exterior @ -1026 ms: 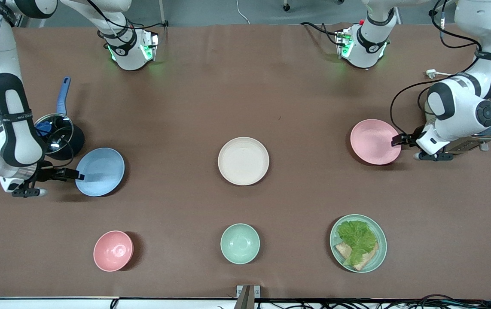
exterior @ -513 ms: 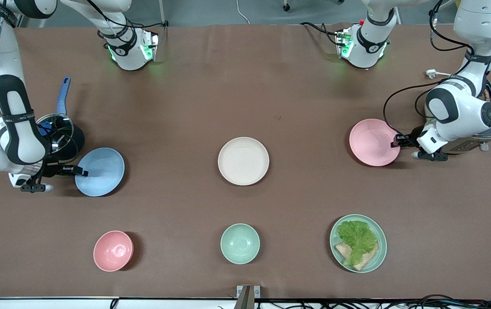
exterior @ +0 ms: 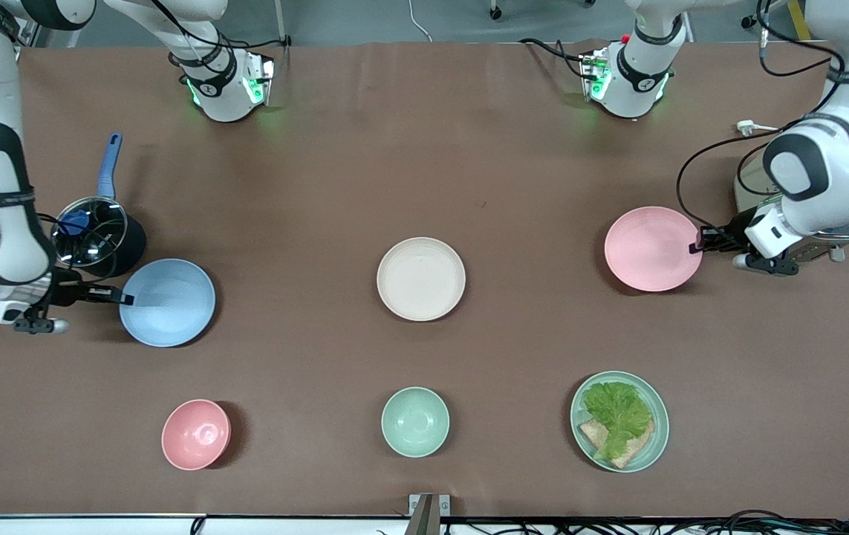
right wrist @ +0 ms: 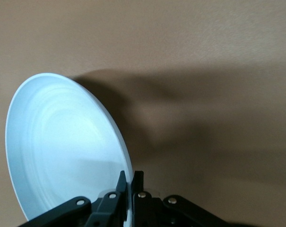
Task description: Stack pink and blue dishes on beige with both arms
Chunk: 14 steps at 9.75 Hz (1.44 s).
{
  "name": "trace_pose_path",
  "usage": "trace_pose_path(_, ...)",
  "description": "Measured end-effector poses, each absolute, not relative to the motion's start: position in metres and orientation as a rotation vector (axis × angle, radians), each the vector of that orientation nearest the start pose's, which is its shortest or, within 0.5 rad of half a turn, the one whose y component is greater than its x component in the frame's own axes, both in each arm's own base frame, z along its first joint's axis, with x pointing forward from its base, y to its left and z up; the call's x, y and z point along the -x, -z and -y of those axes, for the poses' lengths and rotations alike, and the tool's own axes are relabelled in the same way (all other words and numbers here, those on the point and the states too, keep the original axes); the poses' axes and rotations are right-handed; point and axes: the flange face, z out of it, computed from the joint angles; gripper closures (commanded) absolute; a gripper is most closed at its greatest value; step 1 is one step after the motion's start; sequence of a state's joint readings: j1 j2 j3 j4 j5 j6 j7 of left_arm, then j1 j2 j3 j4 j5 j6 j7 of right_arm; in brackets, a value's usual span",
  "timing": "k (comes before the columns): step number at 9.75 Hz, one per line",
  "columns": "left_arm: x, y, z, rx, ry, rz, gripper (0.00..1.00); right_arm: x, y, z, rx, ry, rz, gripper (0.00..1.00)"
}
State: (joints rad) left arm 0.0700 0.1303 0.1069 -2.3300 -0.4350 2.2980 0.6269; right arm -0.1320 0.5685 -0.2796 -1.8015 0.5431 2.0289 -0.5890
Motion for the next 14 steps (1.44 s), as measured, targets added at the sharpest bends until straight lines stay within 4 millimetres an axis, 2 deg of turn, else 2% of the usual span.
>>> trace_pose_path(1, -0.499, -0.29, -0.043, 3.469, -0.023, -0.299, 1.0, -0.59, -0.244, 0.214, 2.726, -0.193, -0.195, 0.99)
trace_pose_path(2, -0.503, -0.298, 0.001, 3.493, -0.021, -0.326, 1.0, -0.597, -0.273, 0.213, 2.738, -0.219, -0.226, 0.99)
trace_pose_path(3, -0.507, -0.3, 0.055, 3.524, -0.042, -0.32, 1.0, -0.603, -0.307, 0.208, 2.765, -0.247, -0.268, 0.99)
trace_pose_path(5, -0.513, -0.292, 0.153, 3.55, -0.022, -0.152, 1.0, -0.614, -0.377, 0.19, 2.766, -0.278, -0.322, 0.99)
trace_pose_path(6, -0.513, -0.279, 0.205, 3.571, 0.022, -0.023, 1.0, -0.619, -0.408, 0.179, 2.757, -0.295, -0.34, 0.99)
trace_pose_path(7, -0.509, -0.262, 0.249, 3.601, 0.054, 0.082, 1.0, -0.624, -0.43, 0.164, 2.752, -0.311, -0.357, 0.99)
trace_pose_path(8, -0.504, -0.247, 0.281, 3.623, 0.051, 0.158, 1.0, -0.628, -0.446, 0.141, 2.749, -0.317, -0.369, 0.99)
trace_pose_path(10, -0.496, -0.237, 0.328, 3.631, -0.019, 0.252, 1.0, -0.632, -0.47, 0.07, 2.736, -0.363, -0.398, 0.99)
trace_pose_path(13, -0.479, -0.23, 0.375, 3.586, -0.054, 0.3, 0.97, -0.624, -0.487, -0.055, 2.721, -0.446, -0.441, 0.99)
trace_pose_path(14, -0.475, -0.221, 0.386, 3.574, -0.051, 0.294, 0.89, -0.618, -0.486, -0.094, 2.718, -0.446, -0.471, 0.99)
